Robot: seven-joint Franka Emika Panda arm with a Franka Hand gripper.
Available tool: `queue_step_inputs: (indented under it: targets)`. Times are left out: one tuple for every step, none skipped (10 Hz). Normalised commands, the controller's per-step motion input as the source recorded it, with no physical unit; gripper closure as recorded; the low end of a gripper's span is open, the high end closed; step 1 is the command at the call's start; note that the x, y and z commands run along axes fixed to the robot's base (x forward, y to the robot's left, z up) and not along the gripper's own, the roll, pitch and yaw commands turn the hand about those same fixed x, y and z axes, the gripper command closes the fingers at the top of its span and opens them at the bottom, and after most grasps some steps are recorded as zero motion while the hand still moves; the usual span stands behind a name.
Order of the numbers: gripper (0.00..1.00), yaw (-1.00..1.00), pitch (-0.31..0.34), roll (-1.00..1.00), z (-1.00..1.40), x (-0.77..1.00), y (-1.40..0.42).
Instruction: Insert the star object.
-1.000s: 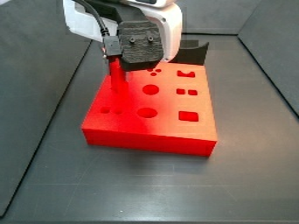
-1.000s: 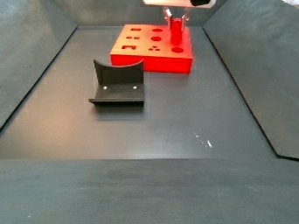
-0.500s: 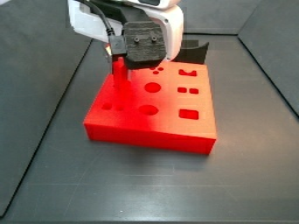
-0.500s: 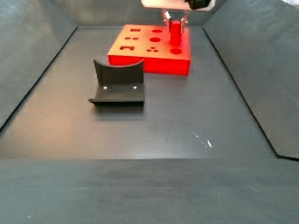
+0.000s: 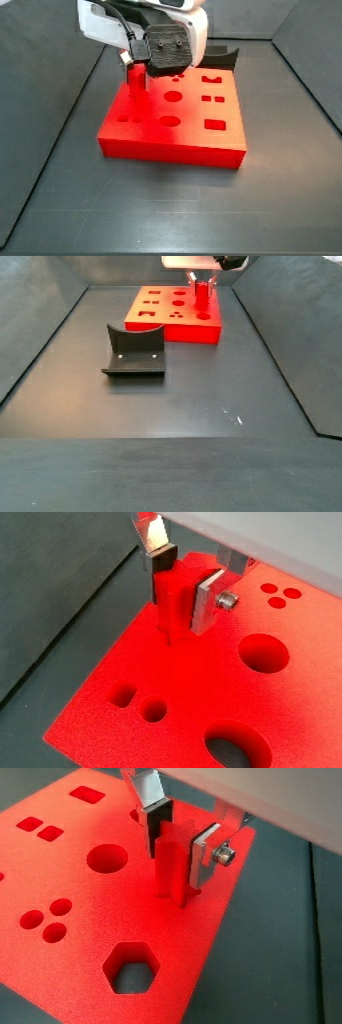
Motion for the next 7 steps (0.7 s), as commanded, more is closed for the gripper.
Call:
queue_step_inputs:
  targets:
    - [1.0, 0.0, 0.0, 0.0, -0.03, 0.0, 0.0]
    - [1.0, -0.01, 0.04, 0.0, 0.0, 0.12, 0.0]
    - [1.0, -0.1, -0.027, 0.14, -0.77, 0.0, -0.07]
    - [1.0, -0.13, -0.134, 0.02, -1.0, 0.0, -0.05]
    - [1.0, -0.1, -0.147, 0.03, -0.97, 0.0, -0.01]
    - [1.0, -0.08, -0.191, 0.06, -0.85, -0.01, 0.0]
    - [1.0, -0.06, -0.21, 0.01, -0.7, -0.04, 0.0]
